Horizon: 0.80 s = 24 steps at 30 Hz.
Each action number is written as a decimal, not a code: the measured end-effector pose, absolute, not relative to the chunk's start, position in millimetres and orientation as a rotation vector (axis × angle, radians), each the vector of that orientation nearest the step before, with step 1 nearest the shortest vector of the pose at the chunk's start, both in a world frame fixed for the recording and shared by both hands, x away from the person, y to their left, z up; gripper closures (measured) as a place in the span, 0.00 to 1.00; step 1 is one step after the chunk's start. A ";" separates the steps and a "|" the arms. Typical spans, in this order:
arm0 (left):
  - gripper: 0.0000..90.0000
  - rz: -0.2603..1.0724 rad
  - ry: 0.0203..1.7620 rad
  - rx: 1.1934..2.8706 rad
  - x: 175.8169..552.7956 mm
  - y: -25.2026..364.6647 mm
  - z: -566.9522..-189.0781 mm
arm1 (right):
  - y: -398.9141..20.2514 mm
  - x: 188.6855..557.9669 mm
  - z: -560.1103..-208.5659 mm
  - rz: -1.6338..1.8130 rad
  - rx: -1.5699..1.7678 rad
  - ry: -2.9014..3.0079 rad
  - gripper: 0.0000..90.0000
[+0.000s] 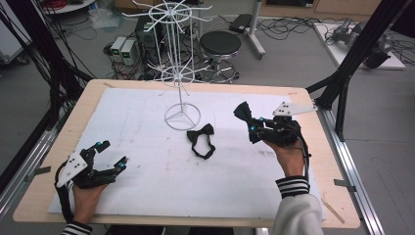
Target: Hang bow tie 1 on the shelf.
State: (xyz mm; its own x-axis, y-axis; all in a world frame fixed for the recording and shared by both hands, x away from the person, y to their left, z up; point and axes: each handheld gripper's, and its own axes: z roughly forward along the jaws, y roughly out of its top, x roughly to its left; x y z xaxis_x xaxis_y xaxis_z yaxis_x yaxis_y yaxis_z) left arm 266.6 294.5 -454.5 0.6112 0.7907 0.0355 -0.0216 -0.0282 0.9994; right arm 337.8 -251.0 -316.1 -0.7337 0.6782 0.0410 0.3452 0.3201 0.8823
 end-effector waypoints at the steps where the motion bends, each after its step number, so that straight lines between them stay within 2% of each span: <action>1: 0.17 0.739 0.688 1.466 266.7 294.5 -454.5 | -247.7 341.3 -314.6 1.390 0.902 2.255 0.84; 24: 0.17 0.735 0.693 1.448 266.3 295.9 -455.0 | -210.1 375.9 -294.5 1.510 0.890 2.097 0.84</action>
State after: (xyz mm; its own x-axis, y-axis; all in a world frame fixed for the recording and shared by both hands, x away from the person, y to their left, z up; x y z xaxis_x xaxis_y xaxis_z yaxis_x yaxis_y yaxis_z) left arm 266.3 295.9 -455.0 0.6095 0.7925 0.0224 -0.0240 -0.0098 0.9997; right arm 375.9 -210.1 -294.5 -0.7142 0.6987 0.0405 0.2600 0.2111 0.9422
